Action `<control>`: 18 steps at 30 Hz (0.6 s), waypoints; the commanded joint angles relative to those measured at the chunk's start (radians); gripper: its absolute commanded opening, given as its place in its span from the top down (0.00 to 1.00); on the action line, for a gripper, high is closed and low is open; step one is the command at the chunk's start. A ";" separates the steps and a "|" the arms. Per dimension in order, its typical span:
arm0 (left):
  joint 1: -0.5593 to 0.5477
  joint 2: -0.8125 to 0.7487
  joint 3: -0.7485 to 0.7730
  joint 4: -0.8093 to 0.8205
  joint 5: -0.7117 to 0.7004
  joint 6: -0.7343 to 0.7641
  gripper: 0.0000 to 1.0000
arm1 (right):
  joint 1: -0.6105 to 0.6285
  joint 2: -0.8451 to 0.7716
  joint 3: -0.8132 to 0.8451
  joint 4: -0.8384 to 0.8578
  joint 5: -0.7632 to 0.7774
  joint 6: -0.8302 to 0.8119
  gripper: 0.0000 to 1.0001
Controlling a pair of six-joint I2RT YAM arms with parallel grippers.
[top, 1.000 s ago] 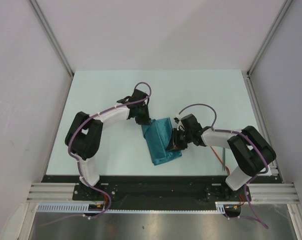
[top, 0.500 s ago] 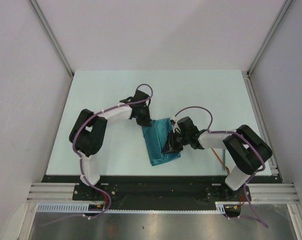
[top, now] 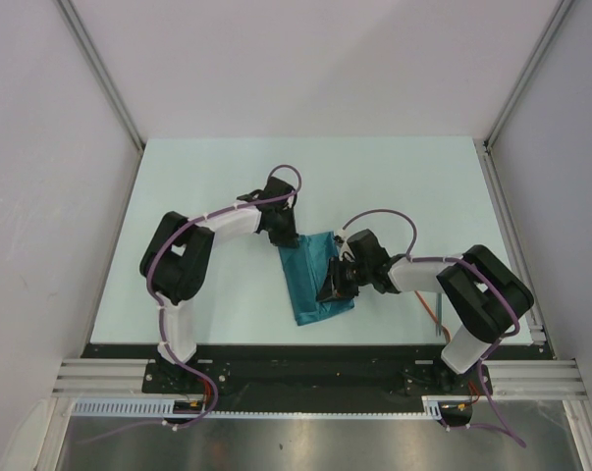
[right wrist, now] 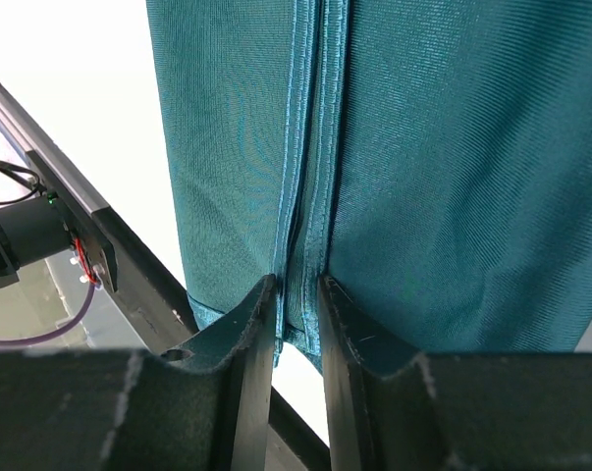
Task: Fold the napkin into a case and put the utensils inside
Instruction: Fold the lower triangle-folded napkin at the center of the board.
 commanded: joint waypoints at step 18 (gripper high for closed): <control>-0.004 -0.002 -0.001 0.067 -0.005 -0.001 0.89 | 0.095 -0.004 0.042 -0.070 0.111 -0.027 0.64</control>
